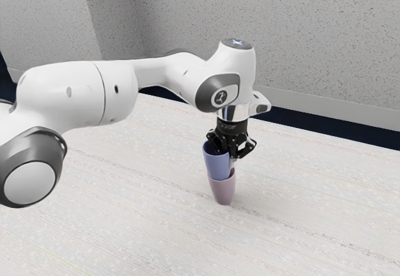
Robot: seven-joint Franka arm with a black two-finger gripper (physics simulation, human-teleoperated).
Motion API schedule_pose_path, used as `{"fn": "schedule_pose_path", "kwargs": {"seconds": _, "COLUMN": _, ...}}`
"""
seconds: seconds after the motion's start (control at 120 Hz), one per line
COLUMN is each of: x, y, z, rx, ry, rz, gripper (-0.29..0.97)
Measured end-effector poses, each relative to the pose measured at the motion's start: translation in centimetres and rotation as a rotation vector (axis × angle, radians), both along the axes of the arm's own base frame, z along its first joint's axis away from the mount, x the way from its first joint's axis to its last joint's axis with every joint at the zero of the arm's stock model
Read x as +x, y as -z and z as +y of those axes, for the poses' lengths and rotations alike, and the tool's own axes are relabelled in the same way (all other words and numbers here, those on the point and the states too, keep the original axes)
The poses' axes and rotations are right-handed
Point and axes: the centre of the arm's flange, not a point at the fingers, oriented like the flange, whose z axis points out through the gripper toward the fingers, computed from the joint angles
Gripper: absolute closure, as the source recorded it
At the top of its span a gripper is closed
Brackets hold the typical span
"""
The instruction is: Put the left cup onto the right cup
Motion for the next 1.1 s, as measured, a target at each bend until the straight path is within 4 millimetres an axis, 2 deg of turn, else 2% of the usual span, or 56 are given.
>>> {"fn": "schedule_pose_path", "kwargs": {"seconds": 0.675, "x": 0.0, "y": 1.5, "z": -0.3, "rx": -0.014, "ry": -0.007, "rz": 0.019, "gripper": 0.78}}
{"fn": "schedule_pose_path", "kwargs": {"seconds": 0.708, "x": 0.0, "y": 1.5, "z": -0.3, "rx": -0.015, "ry": -0.007, "rz": 0.020, "gripper": 0.75}}
{"fn": "schedule_pose_path", "kwargs": {"seconds": 0.908, "x": 0.0, "y": 1.5, "z": -0.4, "rx": -0.020, "ry": -0.009, "rz": 0.020, "gripper": 0.33}}
{"fn": "schedule_pose_path", "kwargs": {"seconds": 1.1, "x": 0.0, "y": 1.3, "z": -0.3, "rx": -0.021, "ry": -0.010, "rz": 0.016, "gripper": 0.14}}
